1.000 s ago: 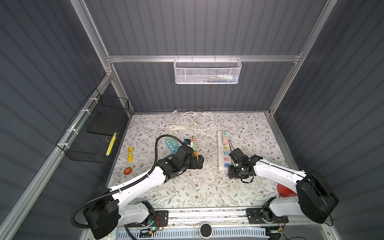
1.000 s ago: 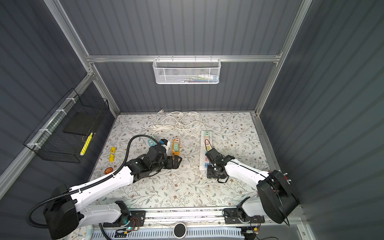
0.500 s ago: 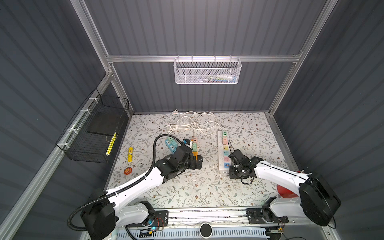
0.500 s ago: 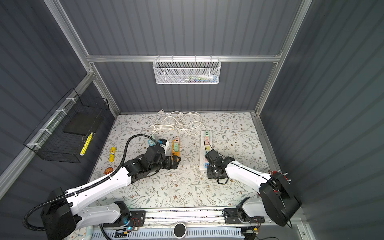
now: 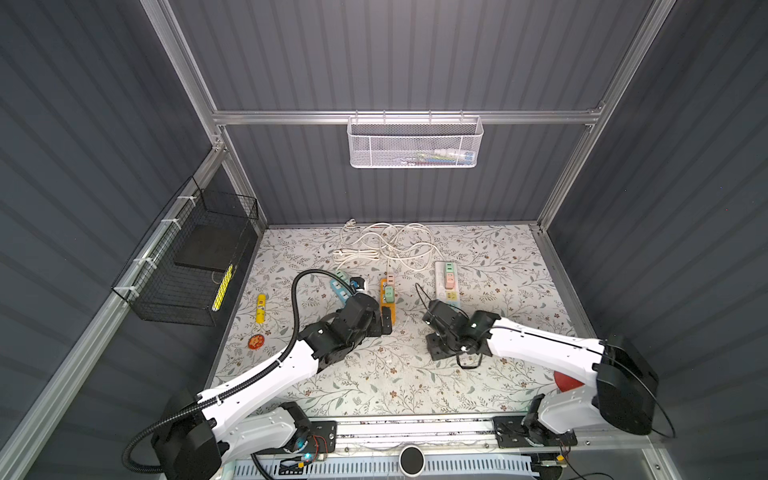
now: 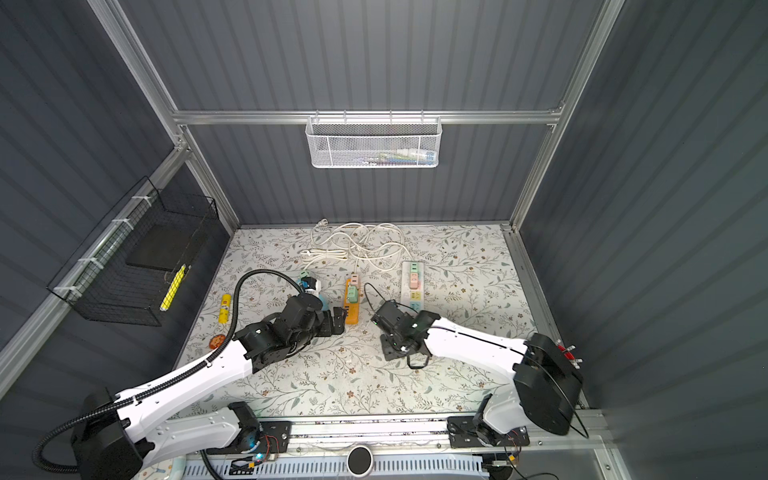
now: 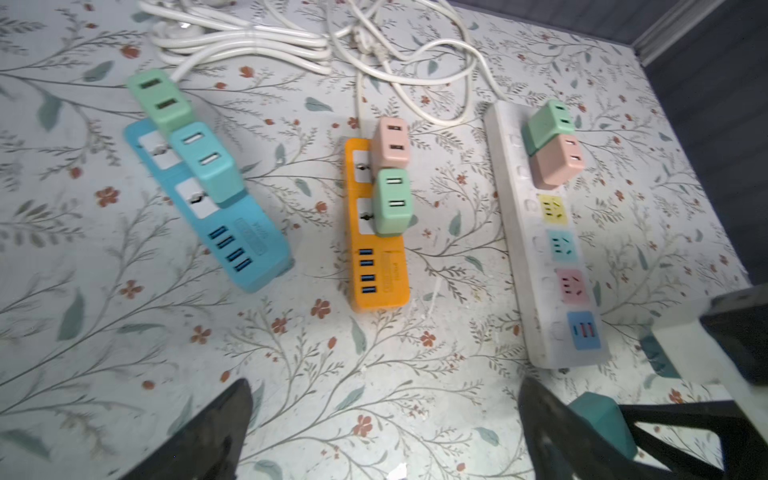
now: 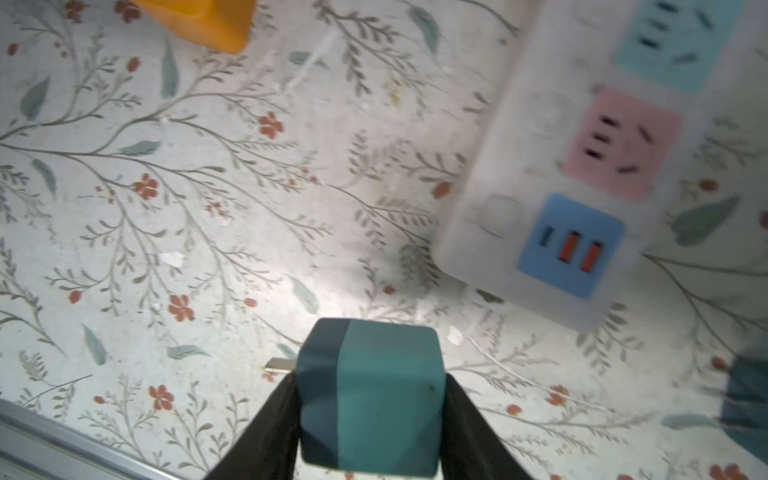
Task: Insert the plug
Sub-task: 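Set the teal adapter down near the left gripper and open the right gripper, then lower the left gripper over the teal adapter and close on it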
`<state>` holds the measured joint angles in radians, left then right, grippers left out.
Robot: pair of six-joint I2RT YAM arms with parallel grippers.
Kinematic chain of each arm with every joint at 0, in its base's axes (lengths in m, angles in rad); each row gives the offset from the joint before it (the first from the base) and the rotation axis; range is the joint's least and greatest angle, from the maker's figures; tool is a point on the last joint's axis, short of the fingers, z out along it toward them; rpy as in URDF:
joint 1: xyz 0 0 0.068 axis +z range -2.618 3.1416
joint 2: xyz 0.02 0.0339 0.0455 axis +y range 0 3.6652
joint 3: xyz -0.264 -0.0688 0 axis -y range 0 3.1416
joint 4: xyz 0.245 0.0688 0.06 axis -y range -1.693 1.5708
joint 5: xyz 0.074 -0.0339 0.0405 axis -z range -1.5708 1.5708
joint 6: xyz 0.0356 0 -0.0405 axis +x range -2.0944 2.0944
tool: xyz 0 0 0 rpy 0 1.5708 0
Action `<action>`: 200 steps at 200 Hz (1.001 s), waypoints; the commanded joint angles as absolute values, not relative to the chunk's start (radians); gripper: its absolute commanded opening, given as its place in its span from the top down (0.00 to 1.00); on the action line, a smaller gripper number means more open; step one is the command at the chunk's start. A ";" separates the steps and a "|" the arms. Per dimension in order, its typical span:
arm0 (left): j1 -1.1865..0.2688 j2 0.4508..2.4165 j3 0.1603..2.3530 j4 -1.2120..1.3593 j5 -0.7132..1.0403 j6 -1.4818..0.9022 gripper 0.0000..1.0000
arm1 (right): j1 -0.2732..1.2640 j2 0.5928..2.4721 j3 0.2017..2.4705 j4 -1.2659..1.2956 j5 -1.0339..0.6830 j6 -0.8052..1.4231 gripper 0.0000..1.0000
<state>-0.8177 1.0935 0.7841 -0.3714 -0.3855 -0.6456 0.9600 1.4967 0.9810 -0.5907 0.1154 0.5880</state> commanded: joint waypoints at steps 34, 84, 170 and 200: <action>-0.761 1.041 0.768 -0.582 -0.498 -0.734 0.00 | 1.014 1.722 1.128 -0.500 0.056 0.493 0.45; -0.761 0.943 0.743 -0.546 -0.400 -0.646 0.00 | 1.014 1.742 1.135 -0.499 0.038 0.480 0.37; -0.941 1.420 0.973 -0.711 -0.187 -0.382 0.19 | 0.782 1.251 0.828 -0.458 0.031 0.574 0.34; -0.977 1.572 1.047 -0.706 -0.112 -0.364 0.26 | 0.739 1.205 0.860 -0.560 0.040 0.509 0.34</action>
<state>-0.9688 1.4963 0.9890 -0.6655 -0.1875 -0.4095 0.7612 1.2247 0.8330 -0.4892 0.0288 0.5369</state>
